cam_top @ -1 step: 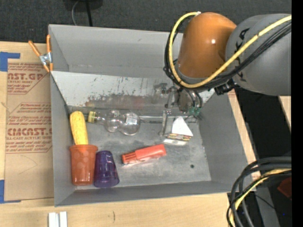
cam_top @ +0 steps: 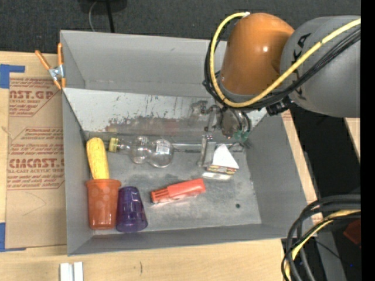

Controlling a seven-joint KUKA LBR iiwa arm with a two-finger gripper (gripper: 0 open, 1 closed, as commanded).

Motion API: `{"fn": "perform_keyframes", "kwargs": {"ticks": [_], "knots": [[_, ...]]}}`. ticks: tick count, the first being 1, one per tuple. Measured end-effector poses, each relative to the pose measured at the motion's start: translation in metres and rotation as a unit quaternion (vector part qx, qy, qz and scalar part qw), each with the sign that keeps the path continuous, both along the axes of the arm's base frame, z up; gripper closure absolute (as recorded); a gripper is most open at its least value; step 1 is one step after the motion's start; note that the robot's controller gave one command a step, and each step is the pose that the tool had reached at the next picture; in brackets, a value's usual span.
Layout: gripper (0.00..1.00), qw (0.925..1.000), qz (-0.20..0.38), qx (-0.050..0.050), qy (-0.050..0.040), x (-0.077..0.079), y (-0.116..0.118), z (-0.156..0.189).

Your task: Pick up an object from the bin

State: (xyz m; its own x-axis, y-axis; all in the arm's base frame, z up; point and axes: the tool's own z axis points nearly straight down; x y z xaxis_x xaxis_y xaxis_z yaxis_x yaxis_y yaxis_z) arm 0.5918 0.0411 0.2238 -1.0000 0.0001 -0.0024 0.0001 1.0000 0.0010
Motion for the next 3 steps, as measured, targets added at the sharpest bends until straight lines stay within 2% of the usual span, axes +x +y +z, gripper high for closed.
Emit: {"fn": "perform_keyframes", "kwargs": {"ticks": [1, 2, 3], "knots": [[0.00, 0.9986, 0.053, 0.000, 0.0000, -0.027, -0.003, -0.061], [0.00, 0.9888, 0.149, 0.000, 0.0011, -0.067, 0.003, -0.067], [0.00, 0.9969, 0.078, 0.000, -0.0009, -0.063, 0.000, -0.084]]}}
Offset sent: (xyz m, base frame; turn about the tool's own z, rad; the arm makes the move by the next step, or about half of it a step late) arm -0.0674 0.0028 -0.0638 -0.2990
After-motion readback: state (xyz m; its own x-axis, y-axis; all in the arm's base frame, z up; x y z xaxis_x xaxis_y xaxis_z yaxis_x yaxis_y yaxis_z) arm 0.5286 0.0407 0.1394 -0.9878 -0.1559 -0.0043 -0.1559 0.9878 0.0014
